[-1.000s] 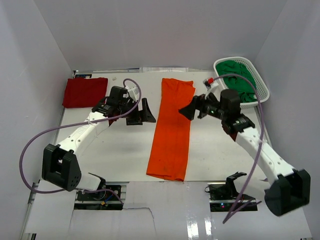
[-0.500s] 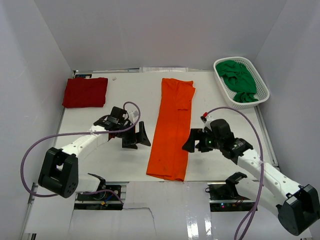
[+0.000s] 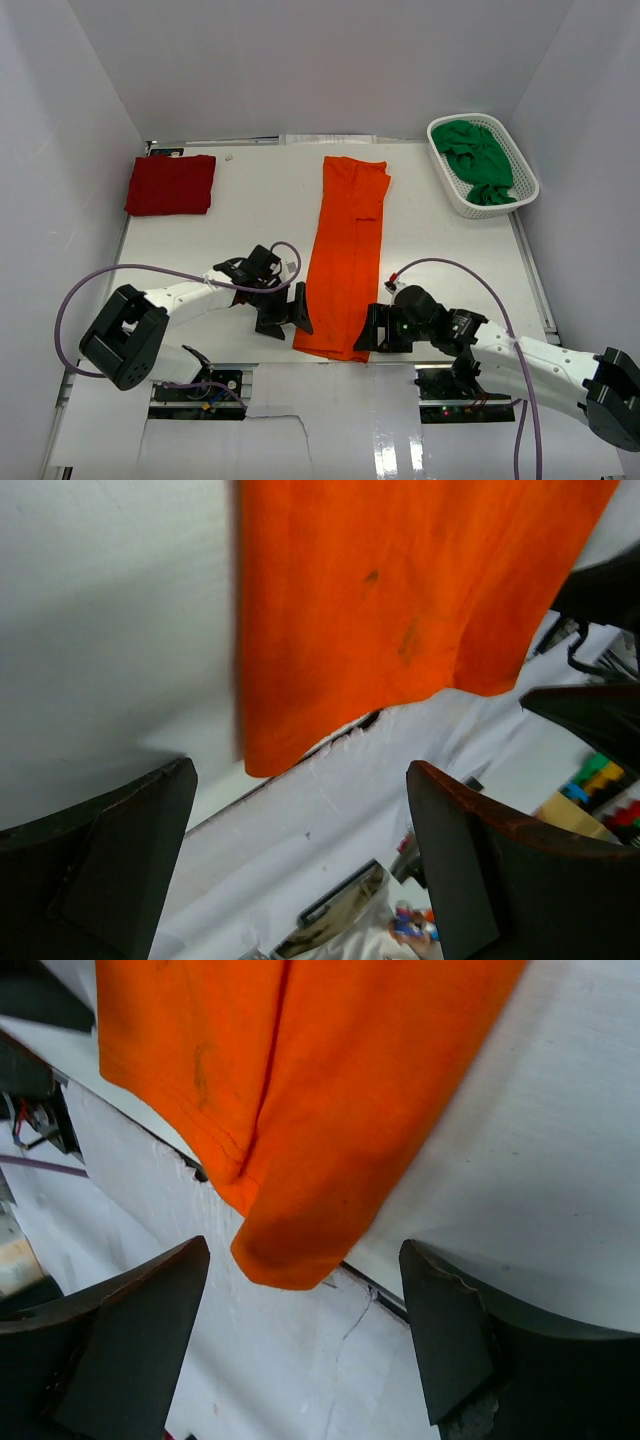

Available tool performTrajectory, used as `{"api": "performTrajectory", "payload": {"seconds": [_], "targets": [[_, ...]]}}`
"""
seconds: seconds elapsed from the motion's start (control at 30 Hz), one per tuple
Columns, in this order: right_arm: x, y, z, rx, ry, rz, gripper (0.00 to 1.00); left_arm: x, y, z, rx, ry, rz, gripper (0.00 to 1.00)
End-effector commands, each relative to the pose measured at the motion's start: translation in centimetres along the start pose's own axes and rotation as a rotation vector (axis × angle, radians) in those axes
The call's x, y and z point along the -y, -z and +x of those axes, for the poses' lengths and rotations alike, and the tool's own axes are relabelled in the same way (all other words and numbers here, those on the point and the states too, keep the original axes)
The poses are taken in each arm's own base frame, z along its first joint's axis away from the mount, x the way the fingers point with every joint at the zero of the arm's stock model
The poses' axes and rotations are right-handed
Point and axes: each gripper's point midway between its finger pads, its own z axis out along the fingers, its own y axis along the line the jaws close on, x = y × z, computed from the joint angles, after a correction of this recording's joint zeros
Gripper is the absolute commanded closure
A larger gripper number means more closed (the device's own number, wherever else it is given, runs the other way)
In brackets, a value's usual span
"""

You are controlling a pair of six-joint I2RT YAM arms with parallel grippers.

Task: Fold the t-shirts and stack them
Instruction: Rotate the tshirt 90 degrees

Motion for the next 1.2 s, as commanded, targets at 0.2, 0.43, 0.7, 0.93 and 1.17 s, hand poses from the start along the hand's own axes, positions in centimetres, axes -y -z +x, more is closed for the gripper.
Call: {"api": "performTrajectory", "payload": {"seconds": [0.2, 0.43, 0.7, 0.93, 1.17], "targets": [[0.4, -1.2, 0.1, 0.036, -0.092, 0.003, 0.32, -1.8, -1.3, 1.6, -0.015, 0.085, -0.034, 0.04], [0.6, -1.7, 0.8, 0.013, -0.104, 0.013, 0.46, -3.6, -2.0, 2.6, -0.008, 0.132, -0.071, 0.21], [0.9, -2.1, 1.6, -0.009, -0.114, 0.017, 0.64, -4.2, -2.5, 3.3, -0.024, 0.146, -0.079, 0.48], [0.7, -2.0, 1.9, -0.017, -0.107, 0.010, 0.69, -5.2, -3.0, 3.3, -0.019, 0.155, -0.114, 0.48], [0.3, -1.9, 1.9, -0.010, -0.103, 0.005, 0.67, -6.4, -2.5, 2.1, 0.063, 0.172, -0.206, 0.48]]}}
